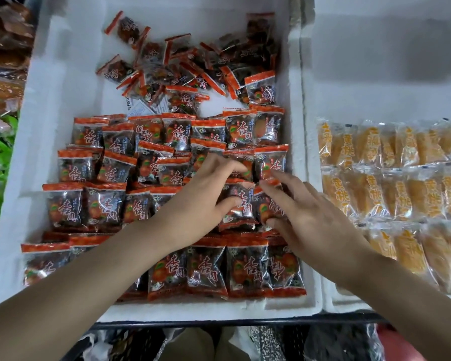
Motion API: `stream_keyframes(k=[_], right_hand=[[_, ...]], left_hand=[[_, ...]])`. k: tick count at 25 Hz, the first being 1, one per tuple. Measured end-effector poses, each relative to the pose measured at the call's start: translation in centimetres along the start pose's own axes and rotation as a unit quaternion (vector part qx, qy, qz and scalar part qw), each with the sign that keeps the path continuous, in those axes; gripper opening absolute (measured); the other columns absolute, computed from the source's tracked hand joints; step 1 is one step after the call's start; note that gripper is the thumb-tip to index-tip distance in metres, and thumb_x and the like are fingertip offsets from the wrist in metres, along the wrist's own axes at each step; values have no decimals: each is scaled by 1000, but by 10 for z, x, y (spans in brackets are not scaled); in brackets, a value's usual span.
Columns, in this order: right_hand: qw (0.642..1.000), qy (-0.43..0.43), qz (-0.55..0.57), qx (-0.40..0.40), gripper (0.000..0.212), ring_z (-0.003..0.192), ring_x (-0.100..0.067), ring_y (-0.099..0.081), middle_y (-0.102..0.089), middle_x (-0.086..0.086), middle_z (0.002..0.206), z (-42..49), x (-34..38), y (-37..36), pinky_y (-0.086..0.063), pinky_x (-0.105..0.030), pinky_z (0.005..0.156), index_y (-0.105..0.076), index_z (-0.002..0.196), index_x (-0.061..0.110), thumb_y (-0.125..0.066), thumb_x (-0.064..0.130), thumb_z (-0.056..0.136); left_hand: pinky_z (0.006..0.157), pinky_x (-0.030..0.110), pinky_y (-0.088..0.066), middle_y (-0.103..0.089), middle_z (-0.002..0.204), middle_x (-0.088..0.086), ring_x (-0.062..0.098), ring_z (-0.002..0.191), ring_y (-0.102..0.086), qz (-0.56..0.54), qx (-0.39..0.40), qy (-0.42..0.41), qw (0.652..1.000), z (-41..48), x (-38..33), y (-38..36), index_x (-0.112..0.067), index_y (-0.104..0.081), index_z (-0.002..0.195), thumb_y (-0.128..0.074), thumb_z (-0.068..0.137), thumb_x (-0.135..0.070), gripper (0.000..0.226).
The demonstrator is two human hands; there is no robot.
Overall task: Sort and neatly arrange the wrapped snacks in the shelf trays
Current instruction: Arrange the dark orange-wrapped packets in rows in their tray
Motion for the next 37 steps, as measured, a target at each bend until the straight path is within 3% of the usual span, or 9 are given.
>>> stream_keyframes(k=[3, 6, 10, 14, 20, 23, 26, 33, 37], right_hand=[[999, 29, -37, 11, 59, 110, -27, -58, -50, -9, 134, 2, -3, -5, -51, -41, 87, -46, 135, 9, -54, 37, 84], [993, 20, -115, -16, 65, 90, -33, -62, -63, -15, 107, 5, -4, -1, -54, -43, 74, -57, 124, 0, -55, 42, 74], [990, 33, -133, -39, 61, 94, -33, -58, -62, -16, 115, 1, -2, -1, -53, -45, 79, -57, 122, -2, -54, 39, 77], [993, 53, -95, -37, 58, 100, -29, -56, -61, -10, 119, -1, -1, -3, -53, -43, 81, -55, 128, 5, -54, 35, 78], [989, 51, -132, -50, 58, 109, -32, -57, -61, -14, 123, -3, -1, -6, -50, -42, 87, -57, 124, -1, -54, 36, 80], [991, 49, -112, -55, 56, 112, -29, -56, -60, -12, 123, -5, 1, -6, -48, -40, 91, -54, 127, 2, -53, 35, 82], [993, 39, -100, -58, 55, 108, -30, -58, -61, -12, 118, -3, 0, -6, -49, -40, 88, -57, 124, 2, -55, 35, 79], [994, 62, -82, -40, 56, 106, -28, -57, -61, -8, 116, -2, -3, -5, -51, -42, 86, -56, 123, 6, -56, 37, 77], [993, 70, -86, -26, 56, 104, -26, -56, -60, -7, 114, -2, -2, -5, -51, -40, 84, -57, 121, 8, -61, 37, 73]], left_hand=[[98, -1, -14, -26, 137, -14, -6, 120, -23, 65, 32, -42, 997, -8, -3, -7, -29, -32, 142, -58, 89, -39, 60], [107, 18, -21, -18, 144, -12, 1, 130, -15, 152, 38, -56, 986, -14, -3, -15, -29, -11, 151, -53, 88, -45, 78], [88, 26, -46, -52, 119, 9, 21, 104, -55, 226, -30, -82, 970, -19, -9, -12, -7, -44, 135, -59, 74, -44, 73], [74, 1, -36, -45, 122, -4, -4, 79, -40, 122, -27, -50, 991, -21, -6, -11, -15, -44, 132, -63, 81, -38, 59], [95, 3, -23, -29, 123, -13, -10, 101, -30, 2, -61, -36, 997, -10, -4, -6, -27, -40, 136, -57, 92, -23, 47], [103, 19, -29, -34, 139, 2, 9, 120, -34, 132, -70, -58, 987, -11, -8, -5, -19, -45, 136, -58, 90, -29, 49], [96, 39, -45, -52, 130, 13, 26, 116, -49, 241, -57, -96, 964, -11, -12, -16, -7, -51, 133, -55, 82, -39, 60], [83, 20, -34, -45, 121, 1, 14, 110, -45, 180, 1, -109, 978, -8, -8, -22, -27, -49, 134, -66, 81, -41, 57], [80, 22, -35, -47, 113, 1, 15, 102, -45, 213, 8, -147, 966, -7, -8, -29, -24, -52, 127, -67, 75, -46, 58]])
Point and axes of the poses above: each hand's wrist, its own z-axis towards the middle knuckle, its own y-axis out of the back of the hand, x = y × z, the point moved 9 cm from there along z, towards the middle knuckle
